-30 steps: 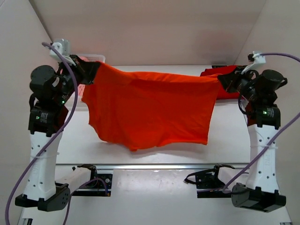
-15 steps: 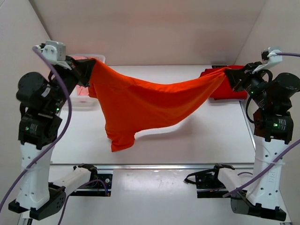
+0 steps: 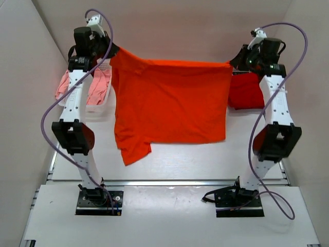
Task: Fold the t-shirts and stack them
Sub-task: Flatten out the tshirt
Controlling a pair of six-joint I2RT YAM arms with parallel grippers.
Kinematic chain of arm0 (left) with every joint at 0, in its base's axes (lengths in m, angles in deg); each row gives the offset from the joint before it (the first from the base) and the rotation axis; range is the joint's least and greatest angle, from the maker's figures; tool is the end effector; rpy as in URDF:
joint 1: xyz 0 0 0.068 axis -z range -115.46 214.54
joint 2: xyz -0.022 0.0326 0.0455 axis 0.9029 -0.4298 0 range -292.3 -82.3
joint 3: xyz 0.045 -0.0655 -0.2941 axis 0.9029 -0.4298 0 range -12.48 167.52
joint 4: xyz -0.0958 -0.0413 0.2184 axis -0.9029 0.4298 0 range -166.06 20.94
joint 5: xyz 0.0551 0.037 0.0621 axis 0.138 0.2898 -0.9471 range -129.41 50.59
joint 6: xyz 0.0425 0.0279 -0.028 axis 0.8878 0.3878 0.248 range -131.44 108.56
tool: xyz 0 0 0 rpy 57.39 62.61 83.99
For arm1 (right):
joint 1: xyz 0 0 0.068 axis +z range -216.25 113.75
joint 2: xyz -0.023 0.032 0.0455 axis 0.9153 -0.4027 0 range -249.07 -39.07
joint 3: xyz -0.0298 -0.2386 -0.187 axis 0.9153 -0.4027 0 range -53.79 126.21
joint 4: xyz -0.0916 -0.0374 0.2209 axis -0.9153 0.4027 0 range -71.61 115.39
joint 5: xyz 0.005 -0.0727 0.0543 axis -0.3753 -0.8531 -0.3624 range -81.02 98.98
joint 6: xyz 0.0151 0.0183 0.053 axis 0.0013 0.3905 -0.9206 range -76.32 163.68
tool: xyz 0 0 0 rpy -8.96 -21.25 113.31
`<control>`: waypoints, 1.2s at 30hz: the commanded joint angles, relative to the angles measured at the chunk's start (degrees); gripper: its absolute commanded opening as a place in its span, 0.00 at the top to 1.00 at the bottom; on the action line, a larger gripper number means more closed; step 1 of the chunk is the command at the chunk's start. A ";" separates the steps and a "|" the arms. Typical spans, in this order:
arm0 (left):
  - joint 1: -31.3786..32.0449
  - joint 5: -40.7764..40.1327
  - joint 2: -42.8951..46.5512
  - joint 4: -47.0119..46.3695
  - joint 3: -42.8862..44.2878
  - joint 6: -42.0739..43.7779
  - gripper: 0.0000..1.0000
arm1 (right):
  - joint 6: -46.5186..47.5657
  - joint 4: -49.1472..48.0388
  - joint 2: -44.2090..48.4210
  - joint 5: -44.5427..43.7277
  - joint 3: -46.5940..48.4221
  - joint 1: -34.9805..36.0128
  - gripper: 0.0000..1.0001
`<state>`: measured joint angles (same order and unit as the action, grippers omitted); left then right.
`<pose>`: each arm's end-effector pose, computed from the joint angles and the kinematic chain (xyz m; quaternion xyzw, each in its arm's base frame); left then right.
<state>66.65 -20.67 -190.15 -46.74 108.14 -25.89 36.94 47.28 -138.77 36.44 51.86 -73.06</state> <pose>0.4243 -0.0289 0.4718 0.0118 0.7967 -0.2142 0.5651 0.3885 -0.0269 0.4457 -0.0346 0.8196 0.1976 0.5366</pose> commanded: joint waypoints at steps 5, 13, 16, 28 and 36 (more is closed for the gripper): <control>-6.94 6.21 8.26 -8.75 13.77 -6.63 1.00 | 0.43 3.13 -5.25 -0.32 29.55 -3.64 1.00; -3.35 4.81 21.77 -11.99 -6.47 -4.79 1.00 | -1.60 -3.12 1.52 5.41 11.62 -7.95 1.00; -2.99 2.80 31.26 -18.84 -30.19 -5.67 1.00 | -2.13 -6.55 5.73 8.39 -2.23 -9.36 1.00; 7.56 1.38 59.15 -16.33 -90.36 -10.41 1.00 | -1.95 -0.15 18.48 0.15 -49.12 -4.45 1.00; 8.70 3.75 63.11 -9.19 -92.75 -11.20 1.00 | -4.86 9.86 23.32 -6.18 -61.52 -3.48 1.00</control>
<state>74.83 -19.10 -127.53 -57.16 14.68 -35.99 32.52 53.72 -117.22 34.06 -8.38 -75.93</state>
